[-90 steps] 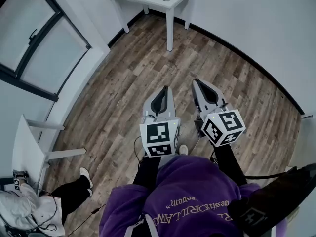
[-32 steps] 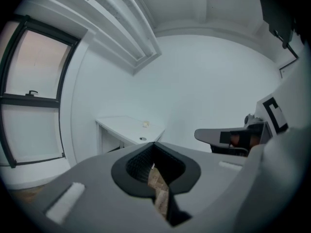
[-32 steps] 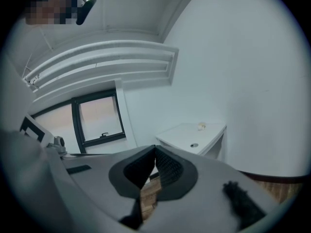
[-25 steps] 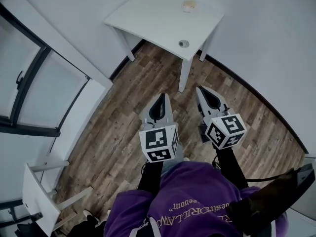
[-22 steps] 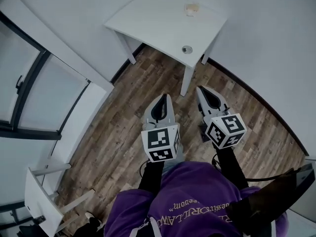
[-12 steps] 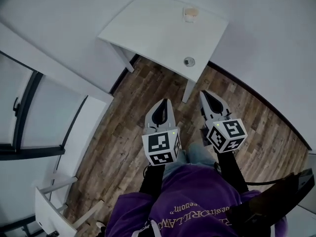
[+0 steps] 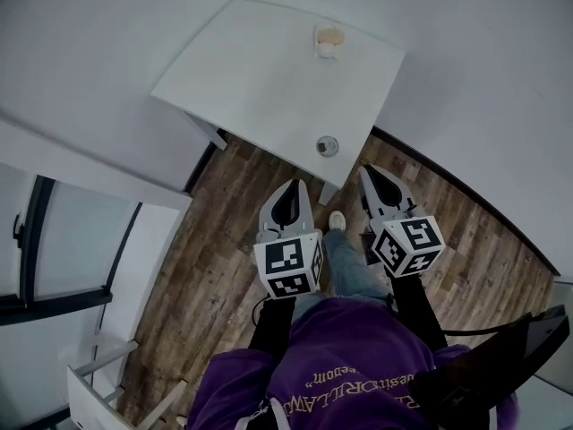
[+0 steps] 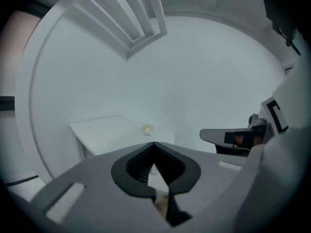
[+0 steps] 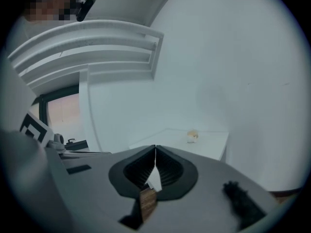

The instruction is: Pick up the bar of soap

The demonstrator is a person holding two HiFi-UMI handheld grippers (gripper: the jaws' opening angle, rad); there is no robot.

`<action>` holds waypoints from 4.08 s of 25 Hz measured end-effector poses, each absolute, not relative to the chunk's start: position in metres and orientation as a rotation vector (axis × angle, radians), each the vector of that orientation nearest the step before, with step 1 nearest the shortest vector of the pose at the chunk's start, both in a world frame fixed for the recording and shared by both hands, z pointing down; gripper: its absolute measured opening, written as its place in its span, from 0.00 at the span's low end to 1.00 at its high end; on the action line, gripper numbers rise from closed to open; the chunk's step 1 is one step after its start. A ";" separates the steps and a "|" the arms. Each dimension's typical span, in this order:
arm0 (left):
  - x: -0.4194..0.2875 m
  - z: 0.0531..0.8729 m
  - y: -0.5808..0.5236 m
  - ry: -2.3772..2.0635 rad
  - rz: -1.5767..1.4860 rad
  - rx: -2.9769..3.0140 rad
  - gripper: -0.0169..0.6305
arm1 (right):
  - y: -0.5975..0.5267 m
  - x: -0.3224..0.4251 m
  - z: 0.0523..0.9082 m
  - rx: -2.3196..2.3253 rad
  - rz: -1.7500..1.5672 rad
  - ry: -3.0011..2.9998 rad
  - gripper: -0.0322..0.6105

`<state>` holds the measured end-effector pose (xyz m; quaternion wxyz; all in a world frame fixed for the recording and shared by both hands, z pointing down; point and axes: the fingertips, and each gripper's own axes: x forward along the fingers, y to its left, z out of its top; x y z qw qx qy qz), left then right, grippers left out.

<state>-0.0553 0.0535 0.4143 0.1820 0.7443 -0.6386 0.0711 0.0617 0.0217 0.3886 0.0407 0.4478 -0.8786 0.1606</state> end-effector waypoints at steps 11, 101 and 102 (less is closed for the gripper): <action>-0.025 0.408 -0.116 -1.812 0.208 2.086 0.04 | -0.148 0.086 0.388 1.282 0.470 -2.688 0.06; -0.112 0.505 -0.347 -1.587 0.196 1.942 0.04 | -0.490 -0.008 0.522 0.332 -0.732 -1.827 0.45; -0.113 0.501 -0.348 -1.598 0.191 1.946 0.04 | -0.489 -0.011 0.506 0.396 -0.738 -1.870 0.45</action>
